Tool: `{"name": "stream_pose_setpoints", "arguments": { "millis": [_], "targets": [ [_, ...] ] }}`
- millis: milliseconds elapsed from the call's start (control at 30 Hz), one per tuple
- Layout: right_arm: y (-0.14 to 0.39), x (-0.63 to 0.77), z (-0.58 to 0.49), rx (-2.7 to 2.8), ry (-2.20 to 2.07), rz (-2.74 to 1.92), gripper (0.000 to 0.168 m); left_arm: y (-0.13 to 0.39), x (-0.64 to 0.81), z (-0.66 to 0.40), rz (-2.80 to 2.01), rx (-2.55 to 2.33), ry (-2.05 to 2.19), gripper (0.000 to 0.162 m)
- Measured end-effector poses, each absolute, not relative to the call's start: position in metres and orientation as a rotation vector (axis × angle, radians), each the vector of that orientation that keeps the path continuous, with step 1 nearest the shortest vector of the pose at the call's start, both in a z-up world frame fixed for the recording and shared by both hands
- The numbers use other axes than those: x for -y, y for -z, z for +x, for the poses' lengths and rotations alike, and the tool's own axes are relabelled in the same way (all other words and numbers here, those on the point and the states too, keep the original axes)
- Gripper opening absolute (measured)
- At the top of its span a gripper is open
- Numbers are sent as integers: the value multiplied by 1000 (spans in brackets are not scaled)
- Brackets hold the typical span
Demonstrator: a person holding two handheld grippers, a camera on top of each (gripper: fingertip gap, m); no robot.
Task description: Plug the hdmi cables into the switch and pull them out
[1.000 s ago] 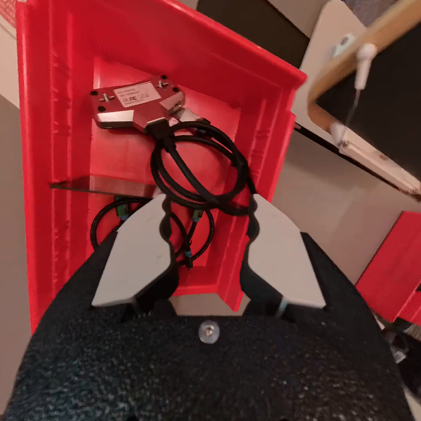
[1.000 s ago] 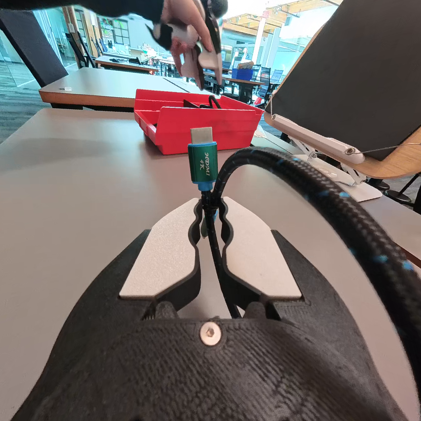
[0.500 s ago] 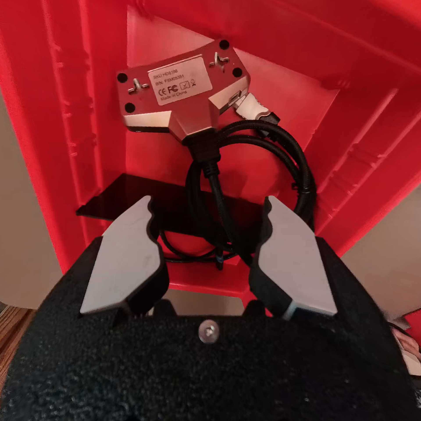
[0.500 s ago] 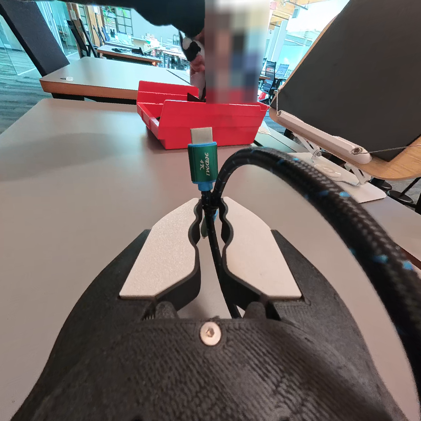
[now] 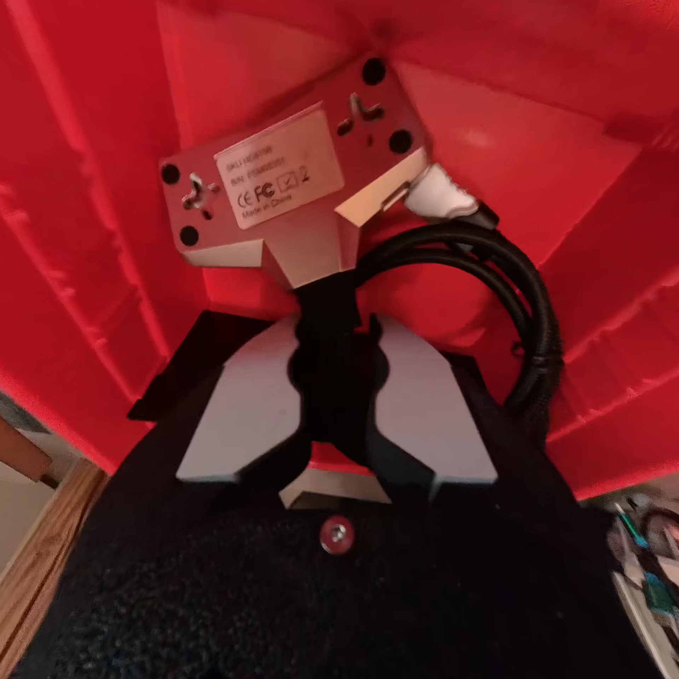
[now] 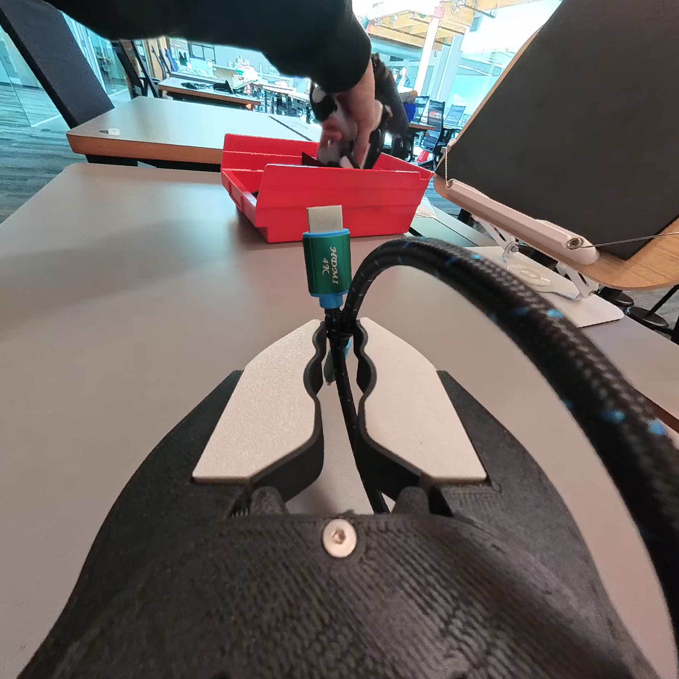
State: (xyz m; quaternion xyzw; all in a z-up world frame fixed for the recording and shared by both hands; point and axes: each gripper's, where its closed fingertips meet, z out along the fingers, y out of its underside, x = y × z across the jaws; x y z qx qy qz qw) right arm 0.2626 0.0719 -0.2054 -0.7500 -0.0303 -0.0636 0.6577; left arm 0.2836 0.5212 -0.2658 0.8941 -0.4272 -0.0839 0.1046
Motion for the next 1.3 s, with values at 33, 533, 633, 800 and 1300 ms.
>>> {"name": "stream_pose_setpoints", "arguments": {
  "millis": [33, 533, 633, 800, 1300],
  "targets": [
    [205, -72, 263, 66, 145, -1697, 14, 266, -526, 285, 2649, 1295, 261, 20],
    [201, -69, 268, 39, 157, -1672, 14, 163, -547, 305, 2525, 2289, -25, 18],
    [200, -68, 268, 31, 150, -1660, 14, 114, -518, 308, 2387, 2616, -288, 18],
    [182, -64, 265, 14, 79, -1574, 14, 61, -409, 286, 1819, 3090, -917, 18],
    [151, -33, 208, 363, 83, -1821, 14, 129, -161, 143, 286, 2928, -1662, 17]
  ]
}}
